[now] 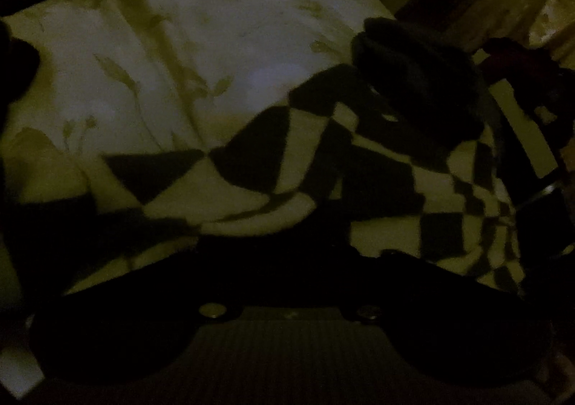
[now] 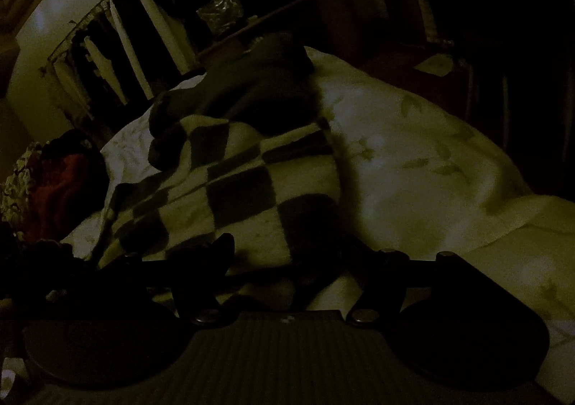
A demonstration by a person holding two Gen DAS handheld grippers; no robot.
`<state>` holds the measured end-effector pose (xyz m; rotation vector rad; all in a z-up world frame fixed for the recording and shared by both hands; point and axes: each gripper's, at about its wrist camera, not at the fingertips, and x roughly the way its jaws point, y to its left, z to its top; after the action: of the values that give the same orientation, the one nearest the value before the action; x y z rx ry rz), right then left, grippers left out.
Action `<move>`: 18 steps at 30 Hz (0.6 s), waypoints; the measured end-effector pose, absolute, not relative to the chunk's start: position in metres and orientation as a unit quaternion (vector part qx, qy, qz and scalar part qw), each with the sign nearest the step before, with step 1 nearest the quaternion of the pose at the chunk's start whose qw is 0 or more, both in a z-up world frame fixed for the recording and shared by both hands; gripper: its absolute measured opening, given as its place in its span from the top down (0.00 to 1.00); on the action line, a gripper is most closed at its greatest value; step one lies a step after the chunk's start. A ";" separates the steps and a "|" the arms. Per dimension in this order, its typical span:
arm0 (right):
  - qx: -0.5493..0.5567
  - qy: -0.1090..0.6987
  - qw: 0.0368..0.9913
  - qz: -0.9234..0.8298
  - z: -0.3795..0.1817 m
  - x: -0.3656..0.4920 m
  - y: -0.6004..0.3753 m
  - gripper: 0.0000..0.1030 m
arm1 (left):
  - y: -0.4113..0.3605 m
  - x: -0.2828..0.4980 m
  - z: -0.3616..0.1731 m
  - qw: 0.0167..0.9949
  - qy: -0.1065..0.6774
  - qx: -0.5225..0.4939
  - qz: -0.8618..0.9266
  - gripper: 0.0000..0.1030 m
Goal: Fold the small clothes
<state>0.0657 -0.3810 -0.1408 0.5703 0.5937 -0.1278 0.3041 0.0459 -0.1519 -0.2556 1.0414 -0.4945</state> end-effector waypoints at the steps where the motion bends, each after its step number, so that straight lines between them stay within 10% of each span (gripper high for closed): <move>1: 0.274 0.288 0.916 -0.063 -0.140 0.066 -0.380 0.00 | 0.046 0.302 -0.150 0.834 0.488 -0.115 -0.229 0.92; 16: 0.144 0.280 0.949 -0.033 -0.107 0.071 -0.337 0.00 | 0.055 0.316 -0.121 0.877 0.458 -0.027 -0.141 0.91; 18: 0.125 0.299 0.946 -0.010 -0.114 0.078 -0.329 0.25 | 0.050 0.319 -0.135 0.876 0.465 -0.018 -0.125 0.89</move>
<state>0.0785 -0.3294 -0.1136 0.2553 0.6094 -0.0210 0.3187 0.0499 -0.1352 -0.0384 0.9699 -0.2613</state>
